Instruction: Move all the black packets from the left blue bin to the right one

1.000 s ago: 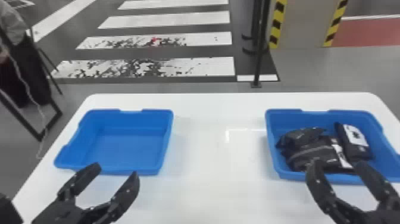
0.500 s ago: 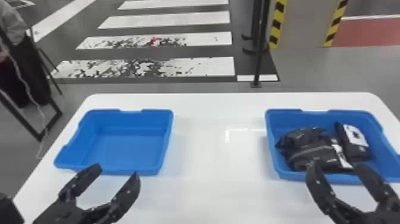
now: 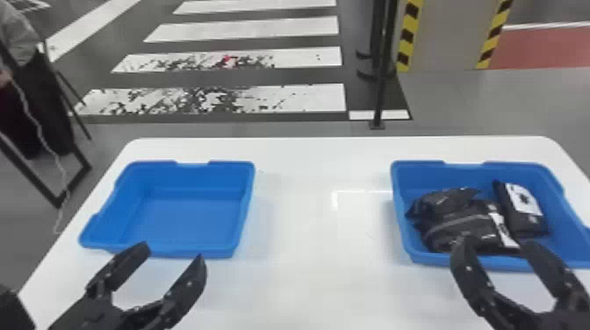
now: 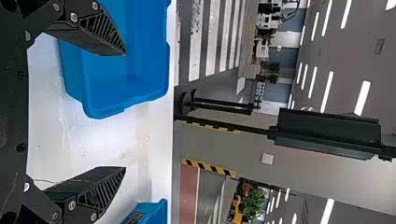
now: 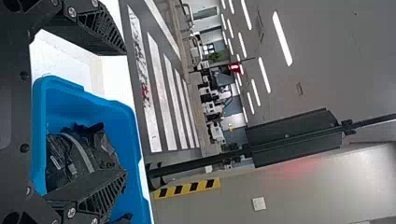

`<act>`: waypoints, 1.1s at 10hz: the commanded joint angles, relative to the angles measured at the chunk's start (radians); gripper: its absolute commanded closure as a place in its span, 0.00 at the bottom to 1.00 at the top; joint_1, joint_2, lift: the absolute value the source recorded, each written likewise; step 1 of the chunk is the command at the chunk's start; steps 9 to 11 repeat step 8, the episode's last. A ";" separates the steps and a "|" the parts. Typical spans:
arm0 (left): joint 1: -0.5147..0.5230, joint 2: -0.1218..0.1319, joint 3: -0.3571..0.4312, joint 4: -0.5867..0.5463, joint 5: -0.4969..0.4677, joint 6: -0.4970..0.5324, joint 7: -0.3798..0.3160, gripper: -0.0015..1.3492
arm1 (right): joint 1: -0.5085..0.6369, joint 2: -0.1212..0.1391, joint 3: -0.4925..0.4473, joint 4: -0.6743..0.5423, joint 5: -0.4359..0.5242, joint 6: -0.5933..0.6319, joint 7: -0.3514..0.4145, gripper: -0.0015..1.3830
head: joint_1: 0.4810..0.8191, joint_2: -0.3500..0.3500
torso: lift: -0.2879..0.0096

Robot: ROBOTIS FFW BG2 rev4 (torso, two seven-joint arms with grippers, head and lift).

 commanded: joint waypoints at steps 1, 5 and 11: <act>0.003 0.000 0.000 0.000 0.002 0.000 0.000 0.15 | 0.000 0.000 0.002 0.002 -0.002 0.000 0.000 0.10 | 0.63 0.66 | 0.35; 0.003 0.000 0.000 0.000 0.002 0.005 0.000 0.15 | 0.000 0.000 0.002 0.002 -0.006 0.000 0.000 0.10 | 0.63 0.66 | 0.35; 0.003 0.000 0.000 0.000 0.004 0.008 0.000 0.15 | 0.000 -0.001 0.002 0.002 -0.008 0.000 0.000 0.10 | 0.63 0.66 | 0.35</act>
